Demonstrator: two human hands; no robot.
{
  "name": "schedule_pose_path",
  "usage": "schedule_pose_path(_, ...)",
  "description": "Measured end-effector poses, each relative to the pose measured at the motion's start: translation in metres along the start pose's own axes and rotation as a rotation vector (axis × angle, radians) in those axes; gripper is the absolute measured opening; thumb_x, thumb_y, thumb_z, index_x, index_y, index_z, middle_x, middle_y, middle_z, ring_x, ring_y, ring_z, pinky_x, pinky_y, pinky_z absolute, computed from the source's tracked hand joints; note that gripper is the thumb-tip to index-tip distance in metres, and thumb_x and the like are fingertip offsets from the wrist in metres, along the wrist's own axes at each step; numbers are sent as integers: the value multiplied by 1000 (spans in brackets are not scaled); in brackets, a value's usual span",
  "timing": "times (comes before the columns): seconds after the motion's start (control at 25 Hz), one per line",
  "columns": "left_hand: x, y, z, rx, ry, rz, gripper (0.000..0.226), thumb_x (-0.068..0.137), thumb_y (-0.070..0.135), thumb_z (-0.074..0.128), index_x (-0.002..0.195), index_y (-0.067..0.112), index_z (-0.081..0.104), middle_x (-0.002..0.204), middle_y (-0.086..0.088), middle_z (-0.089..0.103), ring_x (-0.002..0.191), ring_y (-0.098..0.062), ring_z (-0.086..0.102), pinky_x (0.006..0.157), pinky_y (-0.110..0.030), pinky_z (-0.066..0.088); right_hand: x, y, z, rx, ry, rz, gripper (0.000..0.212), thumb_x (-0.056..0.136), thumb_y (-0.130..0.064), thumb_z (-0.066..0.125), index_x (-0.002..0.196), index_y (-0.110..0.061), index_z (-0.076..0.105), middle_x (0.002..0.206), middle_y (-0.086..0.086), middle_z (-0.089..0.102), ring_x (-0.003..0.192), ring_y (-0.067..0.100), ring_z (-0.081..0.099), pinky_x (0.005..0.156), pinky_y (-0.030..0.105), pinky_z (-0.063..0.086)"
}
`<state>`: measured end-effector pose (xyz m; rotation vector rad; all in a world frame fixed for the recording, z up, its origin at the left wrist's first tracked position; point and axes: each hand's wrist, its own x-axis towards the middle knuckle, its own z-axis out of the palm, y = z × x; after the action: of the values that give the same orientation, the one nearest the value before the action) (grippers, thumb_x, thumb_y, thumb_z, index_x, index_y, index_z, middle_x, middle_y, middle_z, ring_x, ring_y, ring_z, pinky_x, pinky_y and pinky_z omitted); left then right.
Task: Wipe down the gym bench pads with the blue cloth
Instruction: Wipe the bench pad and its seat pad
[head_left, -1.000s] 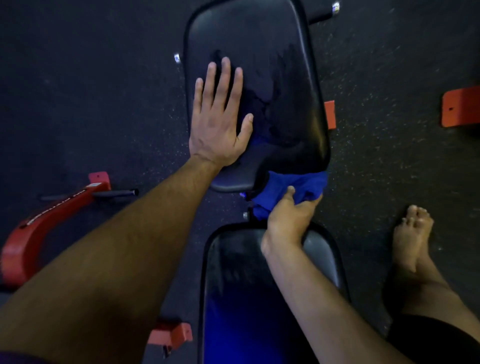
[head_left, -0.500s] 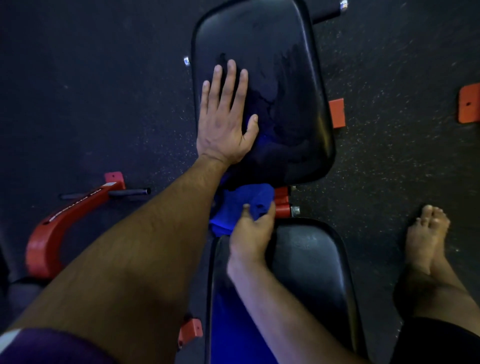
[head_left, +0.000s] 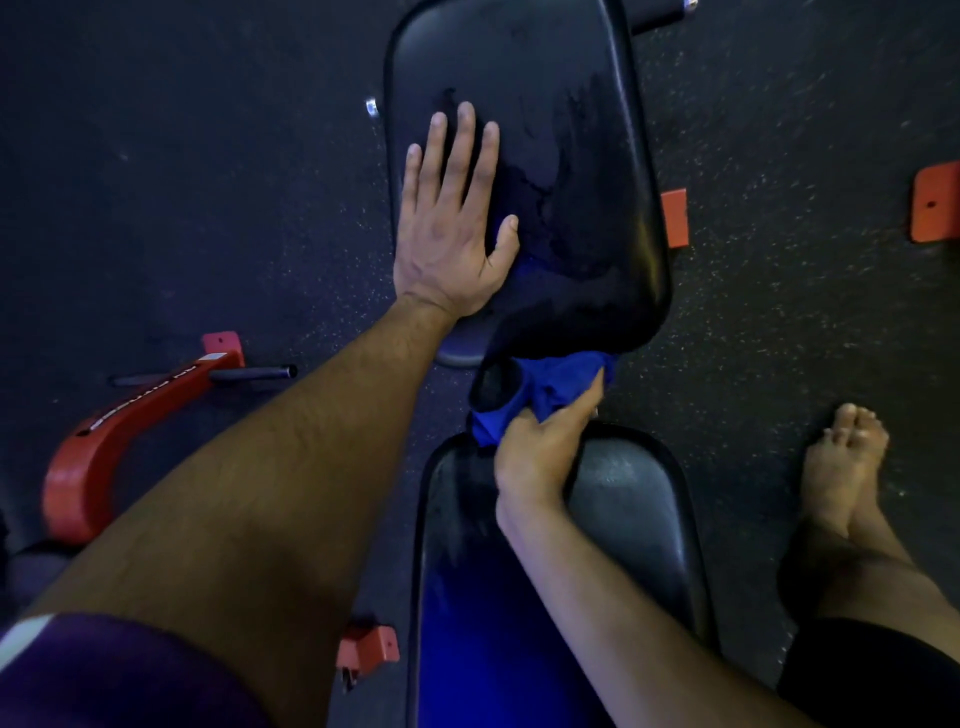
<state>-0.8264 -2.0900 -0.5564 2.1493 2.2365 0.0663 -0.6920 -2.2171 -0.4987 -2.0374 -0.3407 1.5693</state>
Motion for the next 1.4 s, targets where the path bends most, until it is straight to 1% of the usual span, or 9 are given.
schedule_pose_path(0.32, 0, -1, 6, 21, 10, 9, 76, 95, 41, 47, 160, 5, 29, 166, -21, 25, 155, -41, 20, 126, -57, 15, -7, 10, -21, -198, -359, 87, 85, 93, 7, 49, 157, -34, 11, 152, 0, 39, 135, 15, 45, 116, 36, 36)
schedule_pose_path(0.52, 2, 3, -1, 20, -29, -5, 76, 96, 42, 45, 160, 5, 28, 167, -20, 25, 155, -40, 20, 125, -57, 16, 16, -32, -64, -206, -522, 121, 55, 96, 6, 50, 141, -25, 48, 123, -4, 66, 111, 10, 64, 100, 26, 49)
schedule_pose_path(0.64, 2, 4, -7, 13, -45, -29, 78, 94, 43, 47, 160, 7, 28, 167, -19, 25, 155, -39, 20, 126, -55, 15, 36, -91, -96, -229, -399, 42, 32, 92, 2, 59, 112, -22, 64, 92, -13, 75, 94, 1, 70, 87, 20, 55)
schedule_pose_path(0.76, 0, 0, -8, -18, -31, -36, 79, 92, 43, 51, 160, 8, 29, 167, -17, 25, 155, -38, 21, 126, -54, 16, 67, -165, -103, -44, -176, -174, 29, 93, -3, 57, 116, -21, 60, 94, -12, 76, 93, 7, 71, 82, 26, 58)
schedule_pose_path(0.88, 2, 0, -7, -51, -21, -17, 80, 92, 43, 50, 160, 8, 28, 168, -17, 24, 156, -37, 19, 126, -55, 17, 98, -234, -74, -257, -224, -542, 36, 94, -3, 54, 126, -17, 55, 109, -6, 69, 103, 10, 66, 98, 36, 53)
schedule_pose_path(1.04, 0, -3, 0, -73, 3, -27, 77, 95, 44, 46, 161, 8, 27, 168, -17, 22, 156, -37, 17, 126, -56, 16, 142, -303, 22, -676, -545, -1092, 53, 87, -7, 51, 139, -15, 49, 128, -1, 62, 119, 14, 58, 108, 40, 42)
schedule_pose_path(1.16, -2, -6, 4, -81, 17, -22, 76, 97, 44, 42, 162, 10, 25, 169, -16, 21, 157, -36, 15, 127, -54, 14, 170, -312, 115, -1198, -904, -1303, 58, 86, -6, 50, 142, -18, 48, 140, 2, 56, 127, 20, 53, 111, 38, 38)
schedule_pose_path(1.28, 4, -5, 2, -152, 11, -42, 75, 96, 43, 43, 161, 9, 26, 169, -16, 21, 157, -37, 15, 128, -54, 12, 178, -318, 185, -1536, -1046, -1330, 53, 83, -13, 50, 135, -21, 54, 130, 3, 61, 117, 26, 56, 99, 30, 41)
schedule_pose_path(1.4, 2, -8, 8, -193, 42, -73, 74, 95, 42, 43, 161, 11, 28, 169, -14, 20, 157, -35, 14, 128, -53, 11, 168, -311, 223, -1585, -1160, -1341, 51, 78, -21, 46, 128, -22, 56, 122, 3, 64, 111, 28, 59, 96, 36, 45)
